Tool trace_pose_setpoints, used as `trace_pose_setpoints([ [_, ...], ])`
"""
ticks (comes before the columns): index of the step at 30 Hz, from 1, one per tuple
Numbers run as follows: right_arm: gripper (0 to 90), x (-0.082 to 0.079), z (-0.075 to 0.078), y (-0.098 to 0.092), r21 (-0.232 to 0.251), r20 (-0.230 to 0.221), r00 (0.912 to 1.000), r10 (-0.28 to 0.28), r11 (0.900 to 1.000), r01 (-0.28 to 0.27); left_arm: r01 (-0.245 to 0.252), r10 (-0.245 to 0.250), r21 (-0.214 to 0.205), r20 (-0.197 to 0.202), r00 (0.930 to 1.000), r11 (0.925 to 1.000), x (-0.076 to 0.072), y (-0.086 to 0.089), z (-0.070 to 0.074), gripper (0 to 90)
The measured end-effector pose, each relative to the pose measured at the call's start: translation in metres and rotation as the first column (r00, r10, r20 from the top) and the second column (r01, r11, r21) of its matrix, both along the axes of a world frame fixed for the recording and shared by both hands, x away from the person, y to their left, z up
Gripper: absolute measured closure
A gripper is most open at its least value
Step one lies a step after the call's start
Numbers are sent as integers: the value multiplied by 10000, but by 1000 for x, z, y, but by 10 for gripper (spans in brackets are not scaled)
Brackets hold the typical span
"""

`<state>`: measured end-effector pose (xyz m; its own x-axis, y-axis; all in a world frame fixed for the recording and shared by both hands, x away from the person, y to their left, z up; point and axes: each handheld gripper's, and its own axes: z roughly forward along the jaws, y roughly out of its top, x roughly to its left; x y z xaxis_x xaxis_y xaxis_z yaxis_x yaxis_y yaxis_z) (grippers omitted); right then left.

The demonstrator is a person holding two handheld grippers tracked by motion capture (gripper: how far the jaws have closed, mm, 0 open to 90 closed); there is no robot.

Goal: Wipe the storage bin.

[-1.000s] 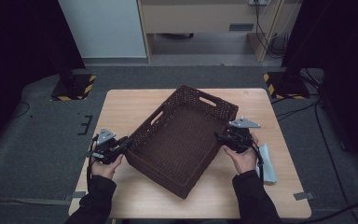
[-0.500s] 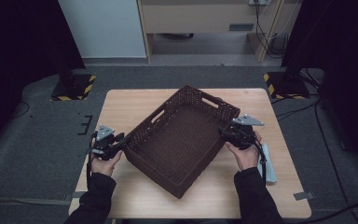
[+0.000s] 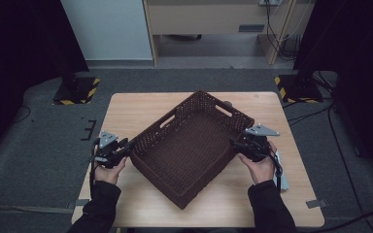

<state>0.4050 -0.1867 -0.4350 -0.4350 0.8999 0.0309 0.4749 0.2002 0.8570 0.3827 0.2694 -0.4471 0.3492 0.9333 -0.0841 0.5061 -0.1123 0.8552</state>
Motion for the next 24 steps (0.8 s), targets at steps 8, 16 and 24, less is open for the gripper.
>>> trace_pose_setpoints([
  [8, 436, 7, -4, -7, -7, 76, 9998, -167, 9999, 167, -9, 8, 65, 30, 10000, 10000, 7, 1, -1, 698],
  [16, 452, -4, -4, -8, 127, 53, 9998, -204, 9997, 203, -24, 27, -338, 93, 10000, 9994, -9, 5, 12, 545],
  [24, 441, -13, -2, -11, 221, 58, 9999, -105, 9997, 103, 148, -149, -222, -40, 9999, 9996, -17, -8, 9, 518],
])
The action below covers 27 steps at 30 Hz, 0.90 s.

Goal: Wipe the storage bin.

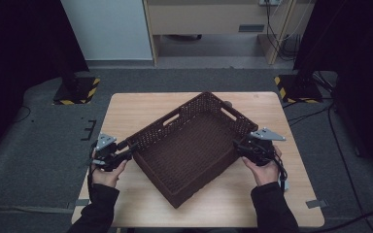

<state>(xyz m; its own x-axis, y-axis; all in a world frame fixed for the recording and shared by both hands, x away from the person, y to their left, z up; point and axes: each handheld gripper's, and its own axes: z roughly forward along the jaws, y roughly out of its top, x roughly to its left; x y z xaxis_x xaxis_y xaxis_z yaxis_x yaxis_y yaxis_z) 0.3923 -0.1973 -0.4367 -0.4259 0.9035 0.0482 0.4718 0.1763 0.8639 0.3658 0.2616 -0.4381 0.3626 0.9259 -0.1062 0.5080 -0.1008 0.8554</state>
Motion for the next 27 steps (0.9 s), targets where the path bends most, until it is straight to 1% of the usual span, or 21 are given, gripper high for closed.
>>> trace_pose_setpoints([
  [1, 444, 0, 1, -1, -13, 37, 10000, -7, 10000, 7, -23, 23, 54, 40, 10000, 10000, 1, -1, 0, 517],
  [2, 445, 1, 2, -1, -60, 192, 9998, -88, 9999, 89, -37, 37, 40, 36, 10000, 10000, 2, 0, -1, 517],
  [5, 431, 3, 3, -5, -56, 410, 9988, -257, 9996, 260, -97, 97, -69, 61, 9999, 9999, 5, 1, -2, 533],
  [7, 431, 5, 2, -6, -116, 356, 9988, -351, 9993, 355, -161, 161, -93, 79, 9998, 9998, 9, 1, -3, 537],
  [9, 429, 5, 1, -6, -152, 410, 9985, -354, 9992, 360, -213, 213, 48, 95, 9997, 9998, 11, 0, -2, 539],
  [10, 427, 4, 1, -5, -335, 356, 9989, -309, 9989, 321, -219, 218, 52, 91, 9997, 9997, 12, -1, -2, 537],
  [11, 423, 4, 1, -5, -427, 243, 9992, -329, 9985, 339, -194, 195, -30, 79, 9998, 9998, 11, 0, -2, 533],
  [12, 429, 3, -1, -5, -383, 276, 9990, -362, 9986, 372, -169, 169, -105, 38, 9998, 9998, 10, 0, -1, 523],
  [14, 436, 2, -2, -7, -70, 182, 9992, -364, 9993, 366, -76, 75, -202, -42, 10000, 9998, 7, -1, 0, 502],
  [16, 439, 1, -2, -7, 101, 117, 9994, -321, 9994, 320, 88, -88, -231, 7, 10000, 9997, 3, -4, 0, 478],
  [18, 438, -2, -2, -6, 39, 166, 9995, -286, 9996, 286, 245, -244, -145, 47, 9997, 9996, 0, -11, -1, 467],
  [19, 438, -3, -2, -6, -5, 165, 9996, -243, 9997, 243, 228, -228, -27, 45, 9997, 9997, 0, -12, -1, 461],
  [20, 438, -4, -1, -6, -32, 187, 9996, -222, 9997, 223, 177, -177, 107, 48, 9998, 9998, 1, -14, -2, 452],
  [21, 434, -3, -1, -6, -25, 154, 9997, -194, 9998, 194, 126, -127, 218, 53, 9999, 9997, 1, -14, -2, 462],
  [22, 431, -3, 0, -7, -9, 109, 9999, -109, 9999, 109, 131, -132, 190, 40, 9999, 9997, 2, -14, -3, 472],
  [23, 431, -3, 1, -7, -18, 147, 9998, -101, 9999, 101, 134, -134, 70, 10, 9999, 9999, 4, -12, -3, 474],
  [25, 427, -2, 3, -11, -125, 307, 9993, -216, 9997, 220, 113, -113, 73, 12, 9999, 9999, 9, -10, -4, 477],
  [26, 422, -2, 4, -15, -24, 362, 9988, -327, 9995, 328, 81, -81, 81, 0, 10000, 9999, 11, -9, -4, 480],
  [27, 421, -1, 4, -17, -25, 377, 9984, -423, 9991, 425, -5, 5, 100, -11, 10000, 10000, 14, -9, -5, 483],
])
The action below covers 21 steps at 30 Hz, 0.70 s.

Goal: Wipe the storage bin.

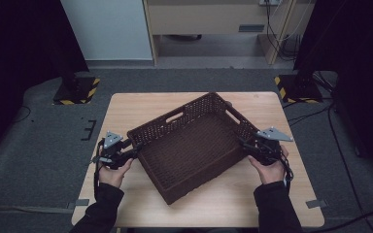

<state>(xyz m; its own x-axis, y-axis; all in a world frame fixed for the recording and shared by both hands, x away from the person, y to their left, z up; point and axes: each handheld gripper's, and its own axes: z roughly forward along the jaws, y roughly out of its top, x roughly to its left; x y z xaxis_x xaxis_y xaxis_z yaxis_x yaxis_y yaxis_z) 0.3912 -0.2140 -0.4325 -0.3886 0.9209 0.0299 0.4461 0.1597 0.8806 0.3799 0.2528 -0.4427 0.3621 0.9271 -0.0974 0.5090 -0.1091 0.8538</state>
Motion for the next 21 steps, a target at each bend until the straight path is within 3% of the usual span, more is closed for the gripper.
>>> trace_pose_setpoints([
  [6, 434, 2, -2, -8, -22, 122, 9998, -185, 9998, 185, -105, 105, -62, 8, 9999, 9999, 6, 3, -1, 484],
  [12, 440, -1, -5, 1, -921, 321, 9995, -71, 9957, 100, 201, -202, -87, -124, 9997, 9998, -7, -4, 2, 449],
  [17, 431, -4, -5, 2, -879, 263, 9997, -23, 9961, 47, 333, -331, 283, -71, 9994, 9990, -10, -13, 0, 436],
  [21, 442, -3, -1, -2, -450, 83, 9999, 95, 9989, -91, 264, -262, 204, -123, 9996, 9994, -5, -10, -2, 438],
])
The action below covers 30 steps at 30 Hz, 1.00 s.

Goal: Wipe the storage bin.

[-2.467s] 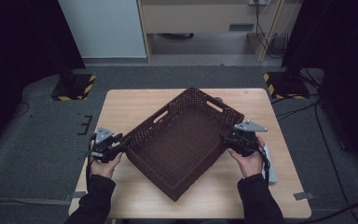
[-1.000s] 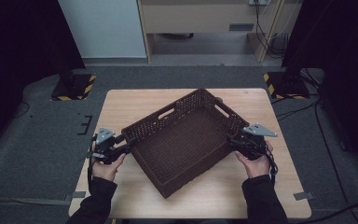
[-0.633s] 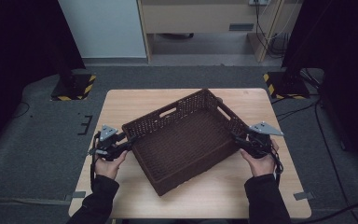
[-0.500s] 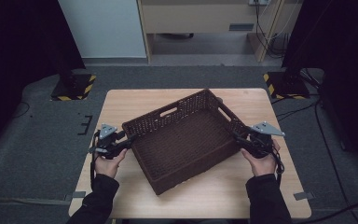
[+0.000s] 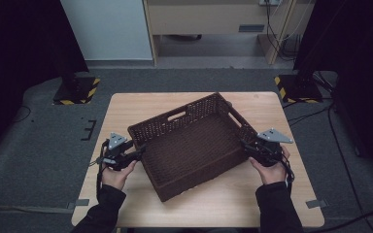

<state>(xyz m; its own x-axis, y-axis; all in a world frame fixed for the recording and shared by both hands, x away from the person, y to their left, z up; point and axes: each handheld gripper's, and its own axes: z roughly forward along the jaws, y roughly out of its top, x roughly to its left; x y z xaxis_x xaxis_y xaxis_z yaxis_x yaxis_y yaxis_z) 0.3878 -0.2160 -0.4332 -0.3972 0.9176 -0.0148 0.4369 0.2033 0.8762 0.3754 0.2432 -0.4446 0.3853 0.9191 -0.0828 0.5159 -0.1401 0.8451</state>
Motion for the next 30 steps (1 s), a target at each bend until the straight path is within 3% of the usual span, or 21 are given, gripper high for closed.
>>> trace_pose_setpoints([
  [4, 441, 2, 4, -7, 205, 183, 9996, -233, 9995, 229, -183, 183, 61, -22, 9998, 9998, 8, 3, -1, 454],
  [6, 445, 5, 3, -12, 71, 204, 9991, -361, 9993, 360, -216, 216, -57, -10, 9998, 9998, 11, 5, -2, 460],
  [12, 547, 10, -7, -16, 12, -317, 9992, -263, 9997, 263, -75, 74, -196, -37, 10000, 9998, 7, 5, 0, 461],
  [16, 620, 7, -5, -18, -62, -441, 9985, -337, 9994, 334, 52, -53, -152, -44, 10000, 9999, 0, 1, 2, 439],
  [19, 628, 3, -4, -19, 104, -609, 9979, -240, 9996, 246, 165, -166, -85, -87, 9998, 9998, -3, -2, 2, 444],
  [21, 625, -3, -4, -18, 83, -634, 9978, -201, 9998, 207, 88, -84, 246, -155, 9998, 9997, -2, -4, 0, 448],
  [23, 615, -5, -2, -17, 65, -713, 9974, -60, 10000, 65, 22, -18, 217, -169, 9999, 9998, 0, -3, -2, 463],
  [30, 608, 10, -1, -16, -17, -547, 9979, 334, 9994, -336, -103, 105, 124, -239, 9997, 9999, 11, 4, -4, 486],
])
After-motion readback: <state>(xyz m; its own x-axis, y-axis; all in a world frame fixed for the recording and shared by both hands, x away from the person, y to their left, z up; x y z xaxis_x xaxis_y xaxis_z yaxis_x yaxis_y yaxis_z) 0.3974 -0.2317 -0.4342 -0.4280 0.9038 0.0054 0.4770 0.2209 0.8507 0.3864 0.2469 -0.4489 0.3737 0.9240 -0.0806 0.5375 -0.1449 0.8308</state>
